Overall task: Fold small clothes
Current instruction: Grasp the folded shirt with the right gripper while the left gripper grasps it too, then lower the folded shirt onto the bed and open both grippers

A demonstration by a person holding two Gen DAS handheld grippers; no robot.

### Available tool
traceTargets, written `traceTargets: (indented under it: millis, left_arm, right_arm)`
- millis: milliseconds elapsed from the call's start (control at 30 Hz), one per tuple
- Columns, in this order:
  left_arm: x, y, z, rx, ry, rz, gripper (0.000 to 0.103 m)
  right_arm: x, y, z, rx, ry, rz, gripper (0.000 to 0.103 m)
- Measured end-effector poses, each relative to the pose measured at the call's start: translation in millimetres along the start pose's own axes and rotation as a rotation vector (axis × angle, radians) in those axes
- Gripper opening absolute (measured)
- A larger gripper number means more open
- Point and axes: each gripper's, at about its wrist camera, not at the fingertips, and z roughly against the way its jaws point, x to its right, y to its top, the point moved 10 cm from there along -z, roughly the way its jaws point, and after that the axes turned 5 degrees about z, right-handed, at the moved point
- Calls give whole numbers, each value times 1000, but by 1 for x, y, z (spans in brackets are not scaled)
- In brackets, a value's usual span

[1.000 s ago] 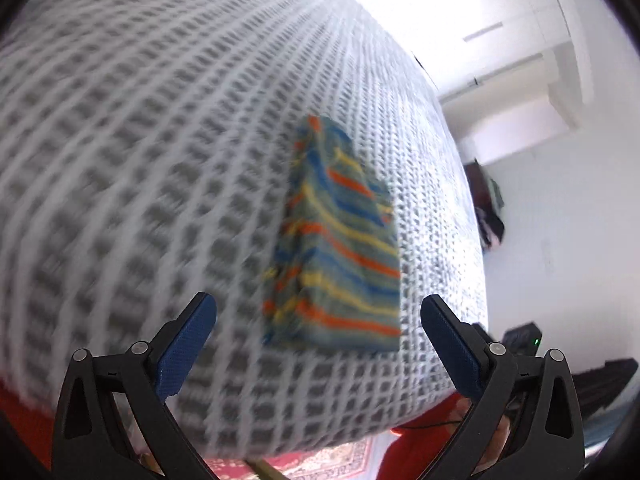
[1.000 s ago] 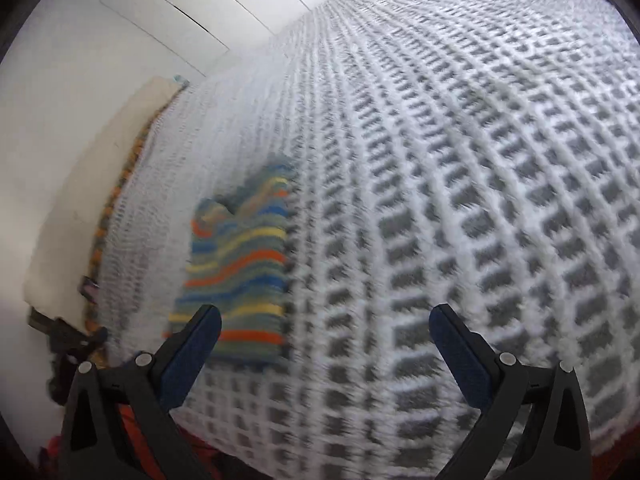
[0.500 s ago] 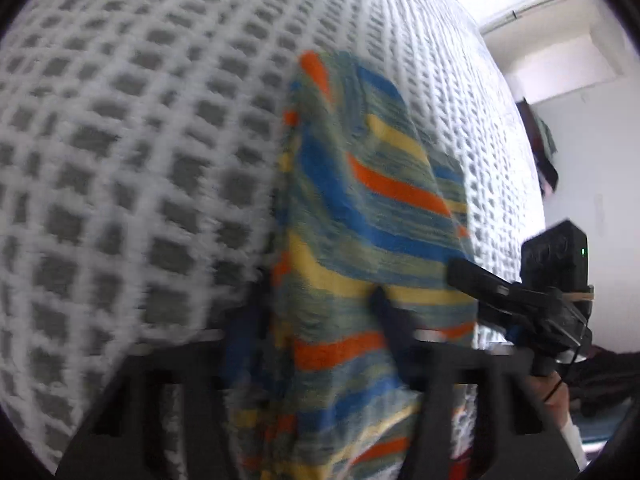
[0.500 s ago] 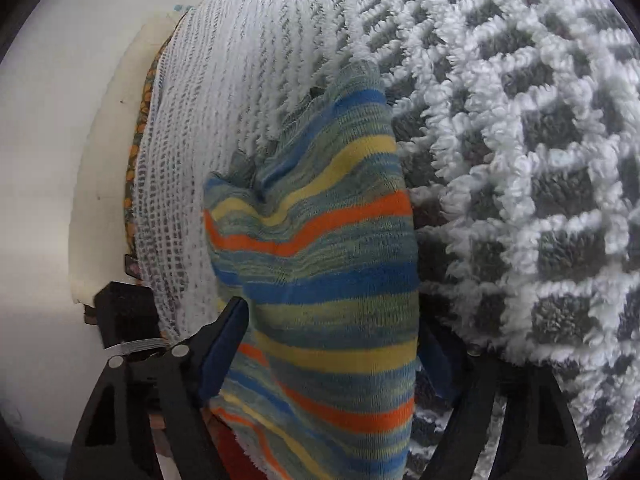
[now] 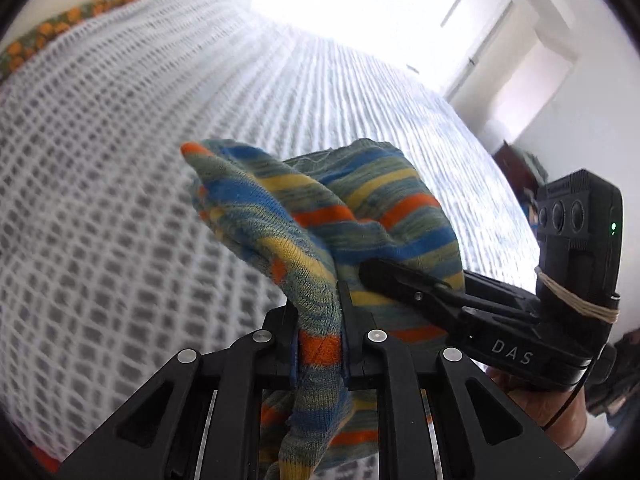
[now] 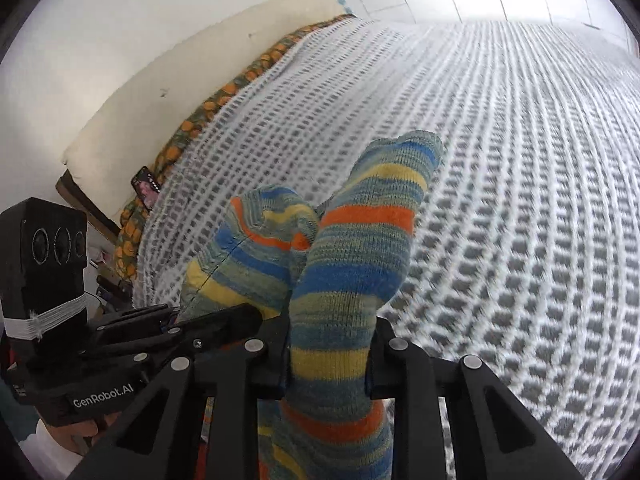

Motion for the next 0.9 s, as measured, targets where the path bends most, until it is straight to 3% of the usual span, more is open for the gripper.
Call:
traceTargets:
  millis: [33,67,100,167,200,233,333,500,600,733,900]
  left_arm:
    - [-21,12,7,25,21,14,16]
    - [-42,21,9,38,49,22,25]
    - [-74,27,9,43,121,23,46]
    - [-126,23,12,38,295,45,72]
    - [-149,17,19,40,360,51,72]
    - [-162,9,25,39,375,49,72]
    - [-203,-18,66,80,397,49,83]
    - [-227,-49,128,166,489,-44,99]
    - [-239,-59,175,226,494,-89,102]
    - [-267,-65,222,217,552,-59,102]
    - [-307,-65,275,248,620,-5,102]
  right_arm:
    - [-5,13,-4,17,2,11,26]
    - [-7,26,-8,37,3,6,30]
    - [-5,33,-10,45,-4,-3,36]
    - [16,34,-18,-22,-118,14,81]
    - [30,31,-17,-54,-206,24,81]
    - [43,24,-10,-67,-261,24,81]
    - [53,-1,18,-49,-257,15,83]
    - [55,-53,66,-24,-324,25,91]
    - [21,-65,76,39,-390,40,97]
    - [-1,-69,118,114,-444,71,102]
    - [-38,-77,134,111,-461,126,103]
